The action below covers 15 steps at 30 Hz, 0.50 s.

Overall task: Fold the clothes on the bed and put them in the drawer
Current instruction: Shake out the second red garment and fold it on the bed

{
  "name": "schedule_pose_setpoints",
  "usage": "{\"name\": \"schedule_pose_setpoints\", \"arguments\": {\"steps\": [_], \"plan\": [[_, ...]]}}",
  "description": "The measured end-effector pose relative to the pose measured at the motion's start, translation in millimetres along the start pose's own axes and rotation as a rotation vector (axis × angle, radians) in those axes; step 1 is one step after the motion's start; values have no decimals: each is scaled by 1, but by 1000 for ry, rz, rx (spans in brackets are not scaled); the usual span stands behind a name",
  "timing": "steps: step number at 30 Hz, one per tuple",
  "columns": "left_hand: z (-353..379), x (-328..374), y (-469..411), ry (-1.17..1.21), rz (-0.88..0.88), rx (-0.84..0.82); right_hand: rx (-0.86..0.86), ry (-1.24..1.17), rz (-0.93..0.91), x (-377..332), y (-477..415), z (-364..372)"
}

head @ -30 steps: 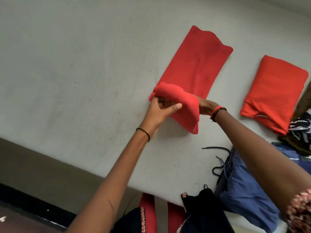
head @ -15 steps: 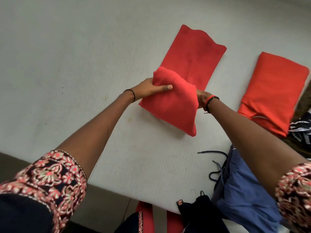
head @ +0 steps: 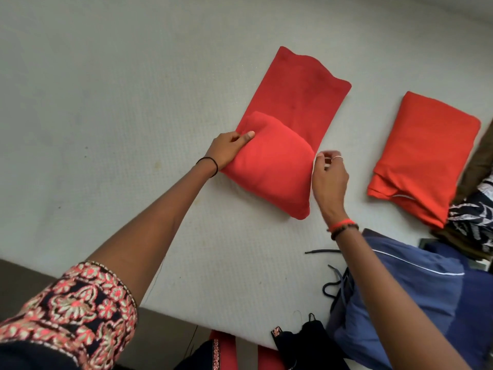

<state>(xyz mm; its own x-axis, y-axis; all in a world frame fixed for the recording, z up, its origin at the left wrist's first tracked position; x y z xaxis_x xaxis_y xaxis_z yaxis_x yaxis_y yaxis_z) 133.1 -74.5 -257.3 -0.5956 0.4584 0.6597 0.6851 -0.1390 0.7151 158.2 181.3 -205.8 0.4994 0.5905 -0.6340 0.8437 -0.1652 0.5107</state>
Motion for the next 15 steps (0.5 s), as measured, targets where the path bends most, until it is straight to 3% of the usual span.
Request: {"name": "schedule_pose_setpoints", "arguments": {"steps": [2, 5, 7, 9, 15], "plan": [[-7, -7, 5, 38, 13, 112, 107, 297, -413, -49, 38, 4], [-18, -26, 26, 227, 29, 387, -108, 714, -723, -72, 76, 71], [-14, -51, 41, 403, -32, 557, -191, 916, -718, -60, 75, 103], [0, -72, 51, 607, -108, 612, -198, 985, -656, -54, 59, 116], [50, -76, 53, 1143, -106, 370, -245, 1004, -487, -52, 21, 121]]}}
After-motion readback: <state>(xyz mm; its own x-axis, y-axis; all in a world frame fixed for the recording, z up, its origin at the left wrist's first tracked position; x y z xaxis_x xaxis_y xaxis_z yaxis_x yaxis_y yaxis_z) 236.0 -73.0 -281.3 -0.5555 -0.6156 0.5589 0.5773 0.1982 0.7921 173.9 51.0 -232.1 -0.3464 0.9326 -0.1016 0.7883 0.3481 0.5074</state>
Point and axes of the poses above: each hand's wrist, its own y-axis away from the middle knuckle, its own z-axis out of the palm, x = y × z, the point moved 9 cm from there along -y, towards the middle knuckle, and after that the axes turned 14 degrees about -x, right-handed, at the moved point
